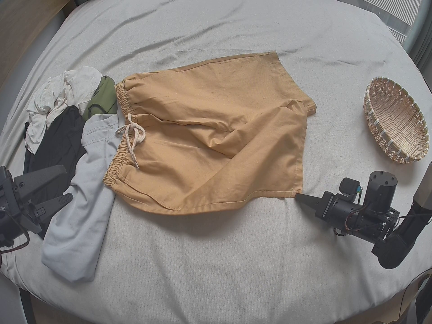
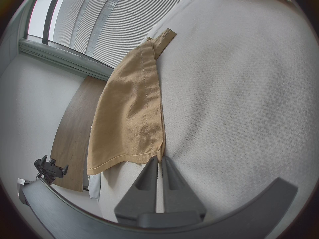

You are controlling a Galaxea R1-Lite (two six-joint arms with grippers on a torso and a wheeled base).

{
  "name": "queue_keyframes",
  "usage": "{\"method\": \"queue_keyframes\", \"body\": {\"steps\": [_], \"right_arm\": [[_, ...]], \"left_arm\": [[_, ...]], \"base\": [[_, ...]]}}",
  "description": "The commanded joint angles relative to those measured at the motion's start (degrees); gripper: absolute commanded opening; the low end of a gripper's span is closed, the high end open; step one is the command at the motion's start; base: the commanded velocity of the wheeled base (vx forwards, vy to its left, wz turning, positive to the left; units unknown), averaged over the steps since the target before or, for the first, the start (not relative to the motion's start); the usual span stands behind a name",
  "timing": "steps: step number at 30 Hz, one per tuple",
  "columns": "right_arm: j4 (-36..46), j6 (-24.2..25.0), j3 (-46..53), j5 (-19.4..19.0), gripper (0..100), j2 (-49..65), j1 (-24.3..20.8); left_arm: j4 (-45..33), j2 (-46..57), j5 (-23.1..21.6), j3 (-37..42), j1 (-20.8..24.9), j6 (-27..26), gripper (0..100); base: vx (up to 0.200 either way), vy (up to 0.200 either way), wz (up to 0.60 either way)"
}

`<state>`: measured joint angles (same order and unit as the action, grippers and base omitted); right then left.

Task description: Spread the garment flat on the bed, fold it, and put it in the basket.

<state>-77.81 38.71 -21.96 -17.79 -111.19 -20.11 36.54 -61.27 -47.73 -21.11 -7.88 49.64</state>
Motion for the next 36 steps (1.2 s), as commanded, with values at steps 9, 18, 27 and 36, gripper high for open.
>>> {"method": "queue_keyframes", "body": {"steps": [9,18,27,36], "right_arm": [[-0.50,-0.56,7.37,0.12,0,8.45,3.94],[-1.29,-1.35,11.50,-0.06,0,9.59,6.84],[-1.29,-1.26,11.58,0.03,0,9.76,6.58],[-3.66,-1.44,13.34,-0.06,0,9.76,6.84]], "left_arm": [[2.40,-5.88,0.35,2.92,0.05,-0.95,100],[3.72,-10.62,1.76,6.00,0.49,-7.98,100],[5.04,-19.41,6.15,4.33,0.93,-14.22,100],[13.30,-28.47,10.72,-0.59,5.68,-12.20,100]], "base": [[0.000,0.000,0.00],[0.000,0.000,0.00],[0.000,0.000,0.00],[0.000,0.000,0.00]]}}
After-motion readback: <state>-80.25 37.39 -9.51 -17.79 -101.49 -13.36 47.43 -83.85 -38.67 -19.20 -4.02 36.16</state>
